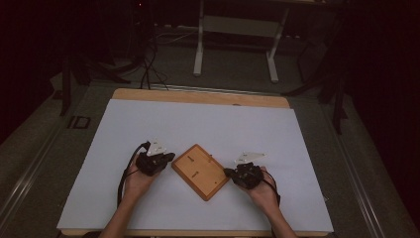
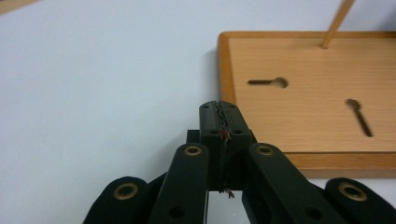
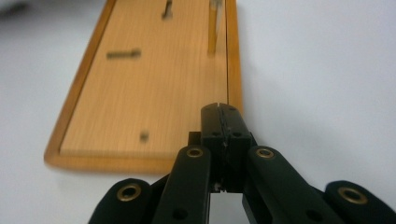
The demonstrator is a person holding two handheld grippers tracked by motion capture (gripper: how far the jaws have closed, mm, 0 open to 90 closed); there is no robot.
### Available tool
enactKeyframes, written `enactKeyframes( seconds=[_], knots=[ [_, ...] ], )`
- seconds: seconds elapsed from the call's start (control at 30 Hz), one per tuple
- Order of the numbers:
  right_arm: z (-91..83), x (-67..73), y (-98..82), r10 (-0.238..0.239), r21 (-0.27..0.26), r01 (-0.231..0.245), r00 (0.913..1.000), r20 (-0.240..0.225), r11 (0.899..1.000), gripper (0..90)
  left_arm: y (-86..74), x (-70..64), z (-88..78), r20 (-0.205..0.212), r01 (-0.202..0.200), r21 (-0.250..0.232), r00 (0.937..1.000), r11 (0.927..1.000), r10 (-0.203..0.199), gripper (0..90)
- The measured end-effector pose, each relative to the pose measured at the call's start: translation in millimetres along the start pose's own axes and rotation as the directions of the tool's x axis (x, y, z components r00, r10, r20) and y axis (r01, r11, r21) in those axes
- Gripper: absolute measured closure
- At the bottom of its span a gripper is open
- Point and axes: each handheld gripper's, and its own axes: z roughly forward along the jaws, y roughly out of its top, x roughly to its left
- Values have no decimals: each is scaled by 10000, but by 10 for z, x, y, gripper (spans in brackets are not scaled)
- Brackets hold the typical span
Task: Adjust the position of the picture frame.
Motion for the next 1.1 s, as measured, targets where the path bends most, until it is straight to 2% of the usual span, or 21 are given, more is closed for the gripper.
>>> enactKeyframes(
  seconds=[0.1, 0.13, 0.17, 0.27, 0.3, 0.37, 0.43, 0.53, 0.73, 0.87, 0.97, 1.07, 1.1],
  knots=[
    [-69, 9, -115, 150, 94, -151, 9999, 42, 9998, 900, -23, 26, 69, -164, 45, 373, 9999, 9993, -39, 896],
    [-69, 9, -115, 150, 94, -151, 9999, 42, 9998, 900, -23, 26, 69, -164, 45, 373, 9999, 9993, -39, 896],
    [-104, 25, -155, 134, 155, -135, 9999, 32, 9998, 900, -28, 34, 112, -154, 208, 395, 9997, 9990, -202, 896],
    [-112, 53, -204, 147, 356, -147, 9999, 16, 9993, 900, -28, 41, 146, -109, 198, 501, 9998, 9985, -193, 896],
    [-86, 85, -253, 36, 605, -39, 10000, 48, 9982, 900, -28, 37, 158, -89, 187, 581, 9998, 9981, -182, 896],
    [-45, 101, -278, -147, 777, 133, 9998, 165, 9969, 900, -31, 23, 186, 73, 110, 758, 9999, 9971, -116, 896],
    [-23, 98, -280, -206, 861, 187, 9996, 215, 9961, 900, -31, 16, 190, 38, 94, 782, 9999, 9969, -97, 896],
    [-7, 50, -274, -2, 729, -7, 9999, 126, 9973, 900, -37, 33, 187, 146, 325, 782, 9993, 9964, -337, 897],
    [38, -34, -222, 200, 691, -227, 9990, 400, 9974, 900, -66, 44, 149, 400, 810, 897, 9956, 9927, -848, 900],
    [75, -132, -185, 505, 606, -532, 9976, 464, 9967, 900, -109, -9, 82, 531, 777, 1009, 9951, 9919, -834, 900],
    [132, -228, -127, 719, 500, -754, 9950, 686, 9959, 900, -140, -60, 36, 673, 843, 1086, 9935, 9905, -919, 900],
    [163, -289, -97, 904, 408, -938, 9929, 776, 9948, 900, -159, -89, 7, 1087, 990, 1111, 9878, 9889, -1111, 900],
    [196, -361, -76, 1123, 250, -1144, 9909, 737, 9931, 900, -152, -124, -21, 1300, 841, 1103, 9866, 9903, -983, 900]
  ],
)
